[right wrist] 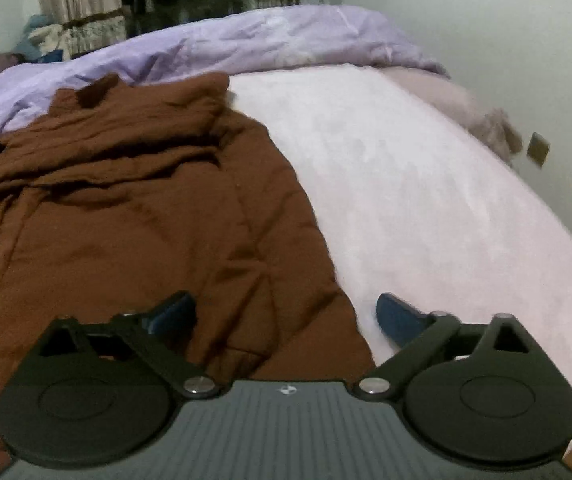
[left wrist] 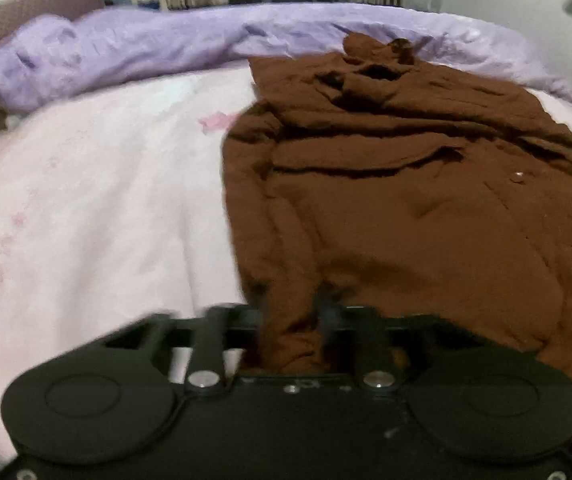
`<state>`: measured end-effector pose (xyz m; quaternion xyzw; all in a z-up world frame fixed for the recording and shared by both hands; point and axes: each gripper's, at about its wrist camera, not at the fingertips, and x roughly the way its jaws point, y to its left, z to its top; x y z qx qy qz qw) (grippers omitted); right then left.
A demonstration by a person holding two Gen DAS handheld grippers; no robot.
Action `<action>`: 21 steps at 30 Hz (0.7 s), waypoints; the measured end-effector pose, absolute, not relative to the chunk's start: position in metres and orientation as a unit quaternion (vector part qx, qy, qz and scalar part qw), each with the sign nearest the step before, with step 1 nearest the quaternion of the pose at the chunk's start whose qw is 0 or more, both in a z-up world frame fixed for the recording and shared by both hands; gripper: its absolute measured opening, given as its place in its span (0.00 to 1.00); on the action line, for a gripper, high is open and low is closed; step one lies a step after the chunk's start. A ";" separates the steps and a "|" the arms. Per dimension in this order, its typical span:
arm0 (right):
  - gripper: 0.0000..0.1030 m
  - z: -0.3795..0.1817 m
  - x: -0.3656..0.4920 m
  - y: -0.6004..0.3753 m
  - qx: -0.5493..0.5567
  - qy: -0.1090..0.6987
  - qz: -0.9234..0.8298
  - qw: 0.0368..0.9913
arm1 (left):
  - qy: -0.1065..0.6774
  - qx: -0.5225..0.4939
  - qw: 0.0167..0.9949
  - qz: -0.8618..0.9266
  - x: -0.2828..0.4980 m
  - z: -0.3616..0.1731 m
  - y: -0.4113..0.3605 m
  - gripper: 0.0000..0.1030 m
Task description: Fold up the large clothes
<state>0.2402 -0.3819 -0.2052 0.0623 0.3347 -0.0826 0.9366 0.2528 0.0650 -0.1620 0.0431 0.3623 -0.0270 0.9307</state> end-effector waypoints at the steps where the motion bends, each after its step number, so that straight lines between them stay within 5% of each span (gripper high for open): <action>1: 0.74 -0.201 0.236 -0.380 0.065 0.328 -0.070 0.940 | 0.360 0.056 0.931 -0.024 0.253 -0.160 0.061 0.13; 2: 0.45 -0.197 0.232 -0.377 0.065 0.325 -0.072 0.941 | 0.358 0.060 0.932 -0.022 0.253 -0.157 0.059 0.12; 4: 0.15 -0.182 0.219 -0.370 0.057 0.313 -0.060 0.946 | 0.346 0.072 0.935 -0.020 0.253 -0.146 0.060 0.12; 11: 0.05 -0.130 0.166 -0.349 0.048 0.254 -0.086 0.962 | 0.305 0.058 0.951 0.009 0.238 -0.085 0.104 0.12; 14: 0.05 -0.146 0.171 -0.358 0.062 0.281 -0.096 0.953 | 0.331 0.089 0.939 0.040 0.244 -0.106 0.106 0.01; 18: 0.06 -0.190 0.194 -0.368 0.078 0.345 -0.100 0.930 | 0.392 0.101 0.913 0.046 0.252 -0.155 0.104 0.06; 19: 0.11 -0.191 0.195 -0.367 0.075 0.341 -0.107 0.931 | 0.388 0.109 0.914 0.055 0.250 -0.161 0.102 0.11; 21: 0.31 -0.184 0.193 -0.362 0.065 0.334 -0.125 0.932 | 0.375 0.129 0.914 0.088 0.246 -0.159 0.098 0.42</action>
